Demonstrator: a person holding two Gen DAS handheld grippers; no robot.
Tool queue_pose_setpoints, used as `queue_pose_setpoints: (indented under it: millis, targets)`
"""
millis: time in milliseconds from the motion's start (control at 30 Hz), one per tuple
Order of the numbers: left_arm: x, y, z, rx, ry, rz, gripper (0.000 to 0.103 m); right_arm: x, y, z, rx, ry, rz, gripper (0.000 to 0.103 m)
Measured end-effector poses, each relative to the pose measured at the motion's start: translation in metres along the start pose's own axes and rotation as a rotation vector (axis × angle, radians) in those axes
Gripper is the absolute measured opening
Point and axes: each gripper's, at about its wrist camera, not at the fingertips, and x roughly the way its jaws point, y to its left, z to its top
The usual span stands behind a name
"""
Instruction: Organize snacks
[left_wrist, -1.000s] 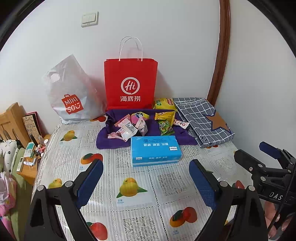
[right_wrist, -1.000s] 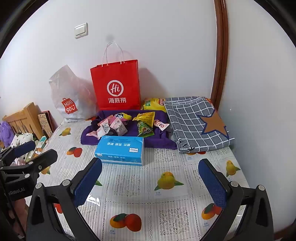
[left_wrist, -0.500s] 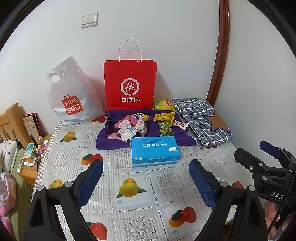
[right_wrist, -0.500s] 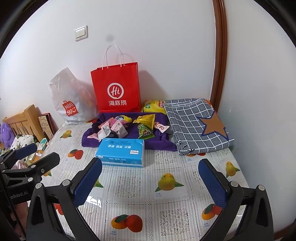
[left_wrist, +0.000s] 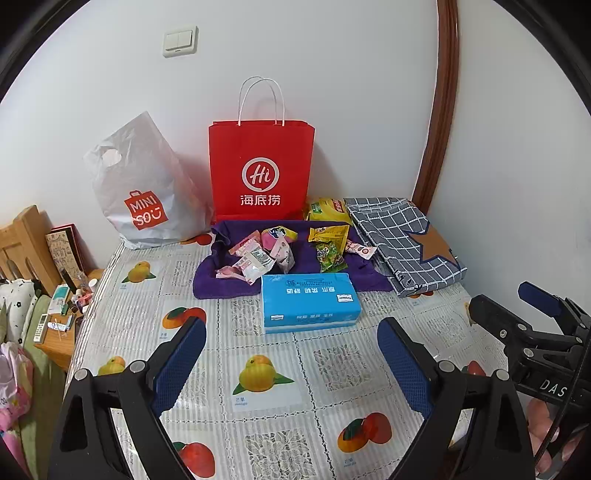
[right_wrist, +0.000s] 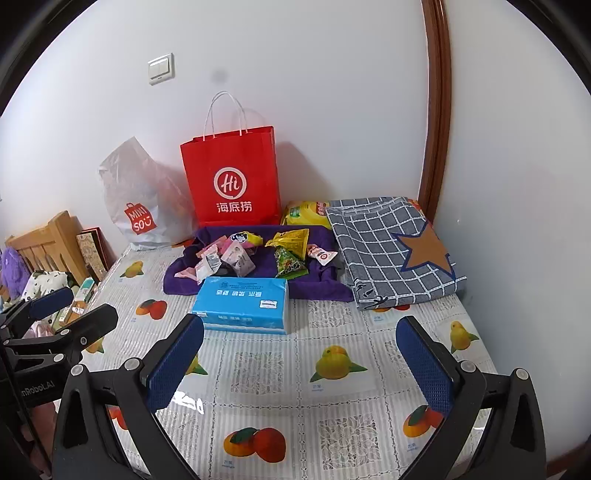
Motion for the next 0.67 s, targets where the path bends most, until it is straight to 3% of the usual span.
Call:
queue_pose_setpoints:
  millis: [667]
  targets:
    - [-0.0027, 0.0, 0.0005, 0.003, -0.006, 0.0, 0.094, -0.0031, -0.0004, 0.0012, 0.003, -0.005, -0.002, 0.102]
